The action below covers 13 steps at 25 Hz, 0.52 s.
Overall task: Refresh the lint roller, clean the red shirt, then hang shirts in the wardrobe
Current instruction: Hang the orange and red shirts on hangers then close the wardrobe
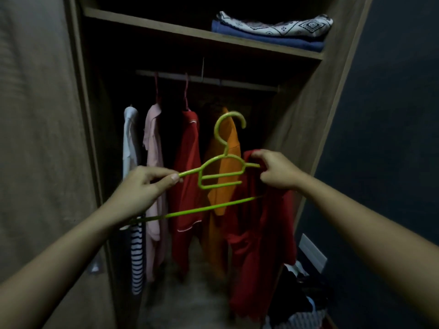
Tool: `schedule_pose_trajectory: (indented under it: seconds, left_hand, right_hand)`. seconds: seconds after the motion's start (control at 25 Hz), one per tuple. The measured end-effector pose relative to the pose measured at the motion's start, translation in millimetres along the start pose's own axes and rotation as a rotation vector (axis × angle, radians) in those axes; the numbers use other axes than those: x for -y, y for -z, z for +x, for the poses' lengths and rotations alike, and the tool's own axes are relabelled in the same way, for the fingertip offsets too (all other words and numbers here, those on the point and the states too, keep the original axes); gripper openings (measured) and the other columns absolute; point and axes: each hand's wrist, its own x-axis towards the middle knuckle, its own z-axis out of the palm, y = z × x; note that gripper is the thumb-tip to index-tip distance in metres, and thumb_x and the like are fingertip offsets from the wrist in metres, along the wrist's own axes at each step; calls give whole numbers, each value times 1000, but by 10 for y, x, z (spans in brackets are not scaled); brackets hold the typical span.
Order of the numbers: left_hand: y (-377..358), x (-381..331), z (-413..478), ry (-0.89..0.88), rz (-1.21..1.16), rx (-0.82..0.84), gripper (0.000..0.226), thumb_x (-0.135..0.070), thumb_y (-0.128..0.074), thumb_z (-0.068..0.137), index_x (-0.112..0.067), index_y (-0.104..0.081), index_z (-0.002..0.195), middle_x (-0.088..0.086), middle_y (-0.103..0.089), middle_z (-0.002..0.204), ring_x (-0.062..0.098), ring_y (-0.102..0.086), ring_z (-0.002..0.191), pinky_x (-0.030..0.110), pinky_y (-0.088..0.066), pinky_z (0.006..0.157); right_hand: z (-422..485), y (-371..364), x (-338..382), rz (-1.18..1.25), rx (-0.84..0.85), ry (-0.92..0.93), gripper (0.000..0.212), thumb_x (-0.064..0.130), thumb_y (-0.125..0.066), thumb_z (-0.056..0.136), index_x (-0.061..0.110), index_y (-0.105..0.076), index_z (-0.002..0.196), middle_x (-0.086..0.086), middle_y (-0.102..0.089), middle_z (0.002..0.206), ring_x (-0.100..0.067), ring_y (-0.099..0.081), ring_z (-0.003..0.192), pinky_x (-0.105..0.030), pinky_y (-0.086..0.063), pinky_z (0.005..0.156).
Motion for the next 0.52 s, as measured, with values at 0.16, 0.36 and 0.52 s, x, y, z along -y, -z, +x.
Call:
schedule_pose_trajectory:
  seconds: [0.16,0.36,0.52]
  left_hand:
    - [-212,54,64,-106,-44,-152,16,-42,-56,85,-39,-71,79,-9,-73,76,5,-66,77,31,-48,74]
    - [-800,14,-269,-254,465,-599,34,-35,-54,86,-29,-54,119,8,-44,128,27,-43,112,41,-35,88]
    - [-1493,402,-678,-37,398,-116,30,-45,-53,75,-36,-52,104,7,-37,129,29,-44,115,43,-43,90]
  right_hand:
    - [-210,-20,290,-246,-379,290,38,51,-38,82,19,-58,89,7,-60,83,-19,-61,78,-33,-46,62]
    - [-170,-57,376,-415,-511,303,40,51,-33,91,17,-53,93,-8,-67,77,-36,-65,72,-38,-47,57]
    - [-118,88,531,-315,-591,319,34,51,-37,92,21,-53,93,-8,-63,68,-37,-64,71,-39,-47,56]
